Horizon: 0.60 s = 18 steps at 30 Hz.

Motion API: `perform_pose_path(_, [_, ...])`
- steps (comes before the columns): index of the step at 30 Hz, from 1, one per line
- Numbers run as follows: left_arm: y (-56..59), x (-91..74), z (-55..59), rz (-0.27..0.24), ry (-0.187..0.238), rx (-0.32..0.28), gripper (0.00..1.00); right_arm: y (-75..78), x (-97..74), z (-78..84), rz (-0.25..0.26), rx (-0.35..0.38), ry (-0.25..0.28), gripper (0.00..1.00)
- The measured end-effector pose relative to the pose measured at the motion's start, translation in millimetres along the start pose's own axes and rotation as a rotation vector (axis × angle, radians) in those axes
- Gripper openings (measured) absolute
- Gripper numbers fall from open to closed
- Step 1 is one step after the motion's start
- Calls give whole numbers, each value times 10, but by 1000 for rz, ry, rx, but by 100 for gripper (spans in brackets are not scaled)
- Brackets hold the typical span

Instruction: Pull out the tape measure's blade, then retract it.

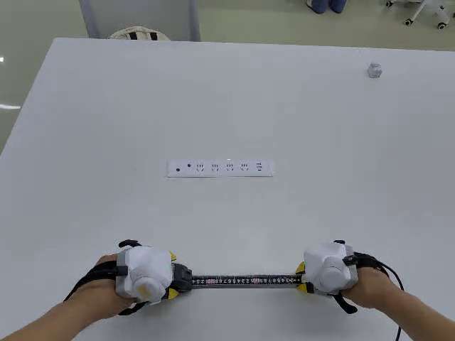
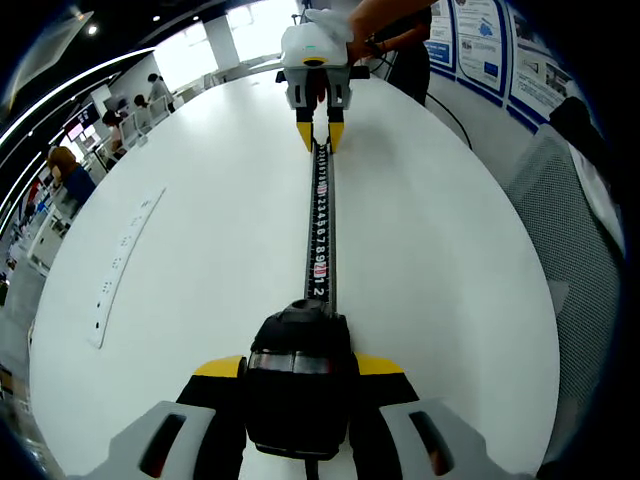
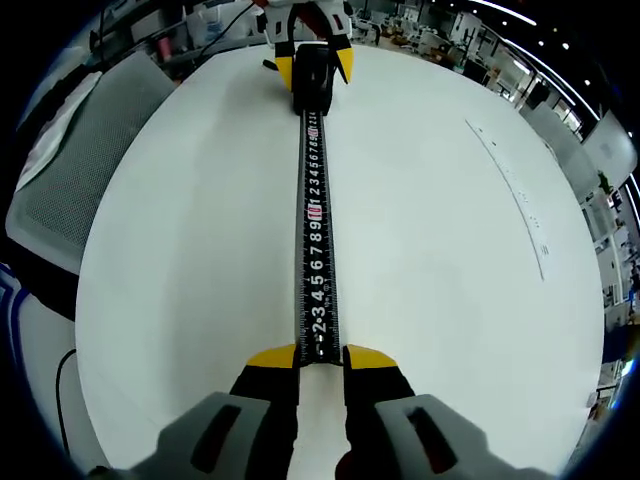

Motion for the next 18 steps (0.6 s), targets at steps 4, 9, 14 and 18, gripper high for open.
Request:
perform_pose_path(4, [-5,13,12,-7,-2,-12,37,10,-3,-4,2,16,-7,17])
perform_pose_path(9, [-2,4,-1,-13,-6,-14,38,22,10,12,9,37,-11,20])
perform_pose_path(14, [-20,-7,-19,-35,13,-52,41,32,1,19,21,73,-24,21])
perform_pose_path(18, [-27,-20,-41,-49,27,-75,43,31,3,39,25,118,-26,22])
Point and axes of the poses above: the centre of the closed fingertips' face, and the gripper's own axes: x roughly forward along the fingers, y roughly to its right, z roughly out of its underside, the point moved 8 cm from there along -x, roughly backward along the fingers, and after that the axes turned 11 degrees about z, right-handed, at the moved point
